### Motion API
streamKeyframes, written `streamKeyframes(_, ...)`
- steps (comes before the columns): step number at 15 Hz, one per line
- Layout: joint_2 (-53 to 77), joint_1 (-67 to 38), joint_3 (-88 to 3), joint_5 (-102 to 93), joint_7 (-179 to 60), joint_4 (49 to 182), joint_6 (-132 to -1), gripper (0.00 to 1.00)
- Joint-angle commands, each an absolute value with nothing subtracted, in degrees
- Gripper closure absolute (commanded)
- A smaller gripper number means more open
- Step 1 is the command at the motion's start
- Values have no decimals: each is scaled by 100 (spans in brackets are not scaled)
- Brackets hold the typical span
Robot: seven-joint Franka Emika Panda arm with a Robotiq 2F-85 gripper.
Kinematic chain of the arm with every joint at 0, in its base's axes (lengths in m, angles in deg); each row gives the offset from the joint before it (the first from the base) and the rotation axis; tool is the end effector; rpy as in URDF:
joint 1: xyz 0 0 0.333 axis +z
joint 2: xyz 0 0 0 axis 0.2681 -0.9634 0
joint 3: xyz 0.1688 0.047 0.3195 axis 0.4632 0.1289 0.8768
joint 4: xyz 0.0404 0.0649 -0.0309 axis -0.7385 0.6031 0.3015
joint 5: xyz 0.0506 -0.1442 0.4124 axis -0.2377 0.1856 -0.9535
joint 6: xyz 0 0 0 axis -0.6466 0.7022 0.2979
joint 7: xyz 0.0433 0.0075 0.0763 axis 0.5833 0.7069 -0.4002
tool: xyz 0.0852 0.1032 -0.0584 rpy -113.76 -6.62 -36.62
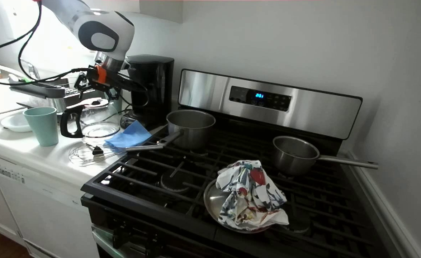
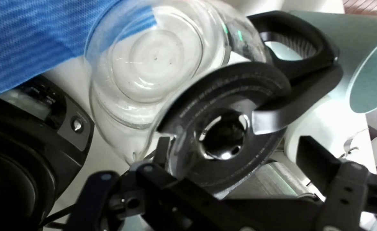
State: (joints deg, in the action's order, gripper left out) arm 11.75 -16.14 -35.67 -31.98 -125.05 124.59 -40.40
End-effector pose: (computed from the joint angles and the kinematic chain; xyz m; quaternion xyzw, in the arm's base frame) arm 0.6660 0.0732 0.3715 -0.8698 -0.4421 -0.0207 0.2180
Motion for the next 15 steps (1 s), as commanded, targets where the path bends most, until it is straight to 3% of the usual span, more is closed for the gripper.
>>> streamKeyframes(1, 1063, -1802, -3485, -3306, -12332, 12102, -3440, 0)
streamKeyframes(7, 1108, -1898, -3495, -3439, -12004, 11945, -2818, 0)
streamKeyframes(15, 1609, -1857, -3496, -3788, -11447, 12364, -3007, 0)
